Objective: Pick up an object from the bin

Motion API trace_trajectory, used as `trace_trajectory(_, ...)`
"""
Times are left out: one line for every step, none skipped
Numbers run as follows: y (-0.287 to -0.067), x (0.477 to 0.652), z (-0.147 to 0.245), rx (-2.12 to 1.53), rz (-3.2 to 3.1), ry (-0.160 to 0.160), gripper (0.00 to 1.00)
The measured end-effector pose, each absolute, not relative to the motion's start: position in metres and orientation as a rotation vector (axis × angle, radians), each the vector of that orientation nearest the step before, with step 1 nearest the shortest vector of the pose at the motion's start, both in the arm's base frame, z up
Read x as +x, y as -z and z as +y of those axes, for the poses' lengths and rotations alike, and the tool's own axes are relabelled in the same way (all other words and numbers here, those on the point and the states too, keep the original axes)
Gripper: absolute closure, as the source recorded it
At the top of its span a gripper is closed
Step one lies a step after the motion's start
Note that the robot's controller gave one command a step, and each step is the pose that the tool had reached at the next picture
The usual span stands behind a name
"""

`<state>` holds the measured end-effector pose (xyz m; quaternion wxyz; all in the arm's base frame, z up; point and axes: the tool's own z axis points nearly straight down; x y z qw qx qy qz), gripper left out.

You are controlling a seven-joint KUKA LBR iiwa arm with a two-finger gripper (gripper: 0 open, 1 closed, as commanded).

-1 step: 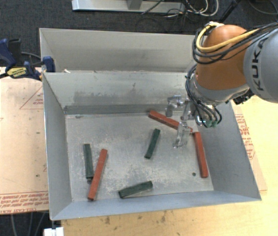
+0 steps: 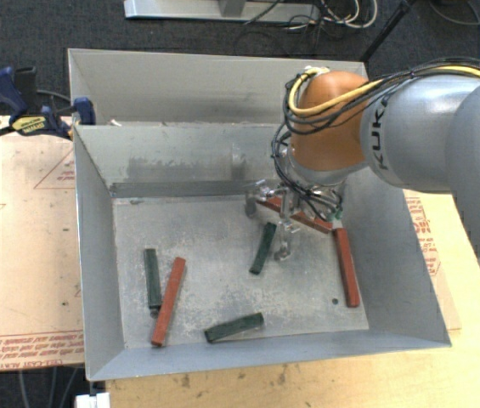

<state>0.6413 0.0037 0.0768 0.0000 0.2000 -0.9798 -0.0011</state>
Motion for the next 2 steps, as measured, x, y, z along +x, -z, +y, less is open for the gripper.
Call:
trace_trajectory(-0.079, 0.642, 0.003, 0.626, -3.082, 0.002, 1.0)
trace_trajectory(-0.214, 0.645, 0.008, 0.613, -3.095, -0.002, 1.0)
